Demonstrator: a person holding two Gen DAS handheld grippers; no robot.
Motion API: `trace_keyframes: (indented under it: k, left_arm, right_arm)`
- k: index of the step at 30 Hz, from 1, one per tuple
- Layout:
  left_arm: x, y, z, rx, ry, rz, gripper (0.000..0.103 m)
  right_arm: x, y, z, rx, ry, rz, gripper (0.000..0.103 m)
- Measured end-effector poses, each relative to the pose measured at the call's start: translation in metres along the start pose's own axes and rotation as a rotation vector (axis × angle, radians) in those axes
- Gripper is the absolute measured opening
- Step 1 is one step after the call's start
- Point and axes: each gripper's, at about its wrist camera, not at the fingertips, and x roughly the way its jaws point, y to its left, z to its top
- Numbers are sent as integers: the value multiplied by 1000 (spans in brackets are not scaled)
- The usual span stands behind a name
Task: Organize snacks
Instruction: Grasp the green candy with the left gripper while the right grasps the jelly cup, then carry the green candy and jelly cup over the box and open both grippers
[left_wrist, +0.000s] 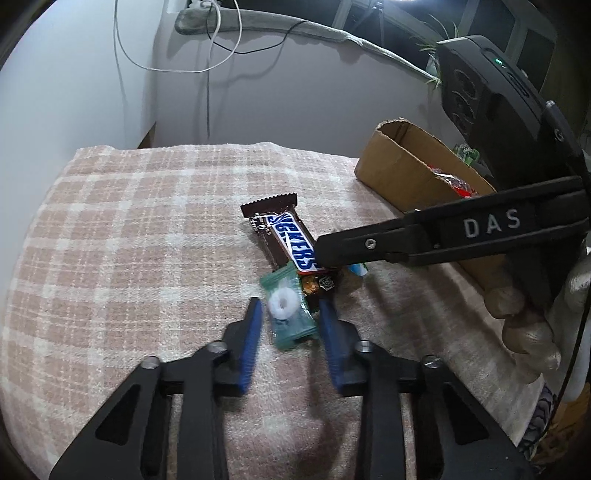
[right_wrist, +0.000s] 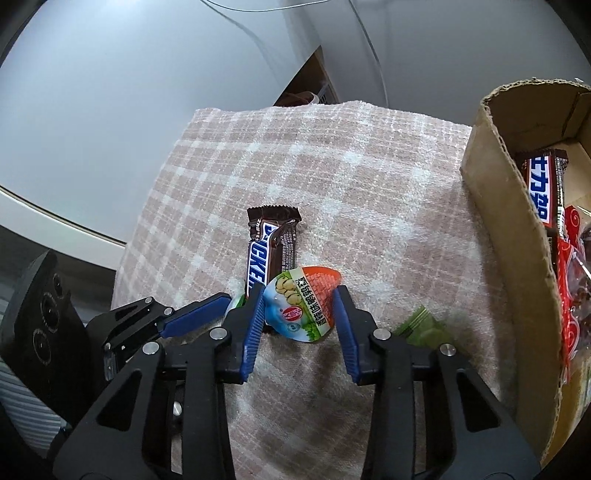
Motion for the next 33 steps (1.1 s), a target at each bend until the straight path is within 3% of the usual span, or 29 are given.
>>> trace_keyframes:
  k: [9,12,33]
  left_arm:
    - [-1,9,0,-32,-10,-28,16]
    - [-4,11,-1,-34,-14,-17,7]
    - [-11,32,-2,-107,-38,-17,8]
  right_arm:
    - [-13,6,-7,-27,-33,-20,30]
    - [-17,7,-9,-41,-39,-29,30]
    - [-19,19,-18,-112,-40,-77,29]
